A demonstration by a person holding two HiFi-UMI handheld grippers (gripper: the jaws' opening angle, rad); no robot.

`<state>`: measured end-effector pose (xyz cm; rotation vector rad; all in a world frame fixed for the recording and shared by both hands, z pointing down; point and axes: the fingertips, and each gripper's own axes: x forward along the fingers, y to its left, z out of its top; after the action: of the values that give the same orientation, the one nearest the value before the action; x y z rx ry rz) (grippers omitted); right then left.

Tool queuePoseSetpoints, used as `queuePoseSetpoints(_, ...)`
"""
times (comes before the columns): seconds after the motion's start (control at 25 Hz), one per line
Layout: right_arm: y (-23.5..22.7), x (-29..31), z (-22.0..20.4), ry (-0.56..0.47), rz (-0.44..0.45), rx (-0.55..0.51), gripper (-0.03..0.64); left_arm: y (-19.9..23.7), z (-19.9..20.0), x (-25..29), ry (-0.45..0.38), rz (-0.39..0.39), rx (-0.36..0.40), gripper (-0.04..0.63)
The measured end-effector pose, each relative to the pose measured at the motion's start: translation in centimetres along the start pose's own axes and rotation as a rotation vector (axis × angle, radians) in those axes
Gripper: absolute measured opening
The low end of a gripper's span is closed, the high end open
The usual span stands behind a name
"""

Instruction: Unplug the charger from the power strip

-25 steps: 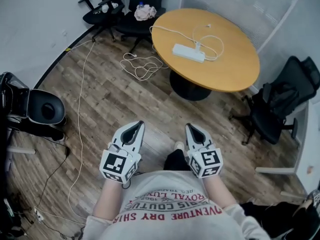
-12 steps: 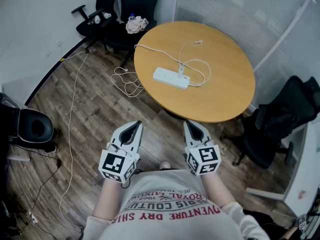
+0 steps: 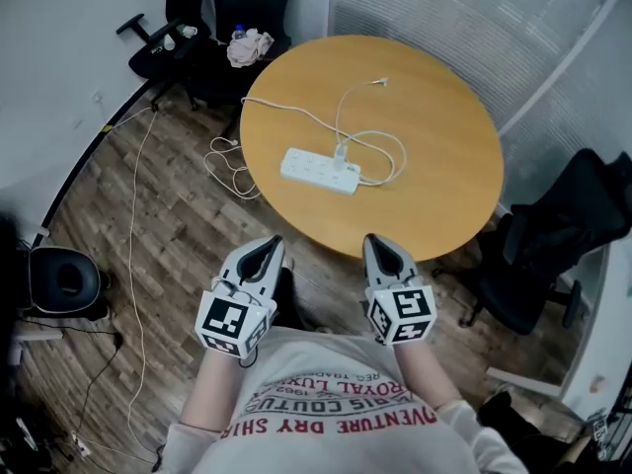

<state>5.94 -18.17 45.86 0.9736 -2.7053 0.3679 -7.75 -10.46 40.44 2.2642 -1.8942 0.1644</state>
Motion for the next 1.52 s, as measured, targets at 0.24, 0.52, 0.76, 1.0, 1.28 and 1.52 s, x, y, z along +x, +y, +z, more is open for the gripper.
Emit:
queuePoseSetpoints(0.24, -2.9, 5.1, 2.3, -0.021, -0.108, 0.038, 0.029, 2.9, 1.6, 8.0, 0.009, -0.149, 0.036, 0.034)
queuePoseSetpoints(0.52, -5.9, 10.6, 4.5, -0.001, -0.281, 0.093, 0.029, 8.3, 4.7, 15.6, 0.017, -0.313, 0.066, 0.034)
queuePoseSetpoints(0.76, -7.8, 15.3, 2.7, 0.085, -0.389, 0.158, 0.029, 12.3, 3.0, 20.9, 0.078, -0.409, 0.050, 0.034)
queuePoseSetpoints(1.0, -8.9, 18.2, -0.3, 0.176, -0.444, 0.197, 0.029, 13.5, -1.2, 24.0, 0.167, -0.514, 0.052, 0.034)
queuePoseSetpoints(1.28, -9.2, 20.3, -4.9, 0.329, -0.455, 0.210, 0.029, 12.5, -8.2, 26.3, 0.305, -0.631, 0.069, 0.034)
queuePoseSetpoints(1.52, -9.3, 21.3, -8.1, 0.425, -0.460, 0.239, 0.029, 10.7, -13.9, 27.3, 0.446, -0.716, 0.142, 0.034)
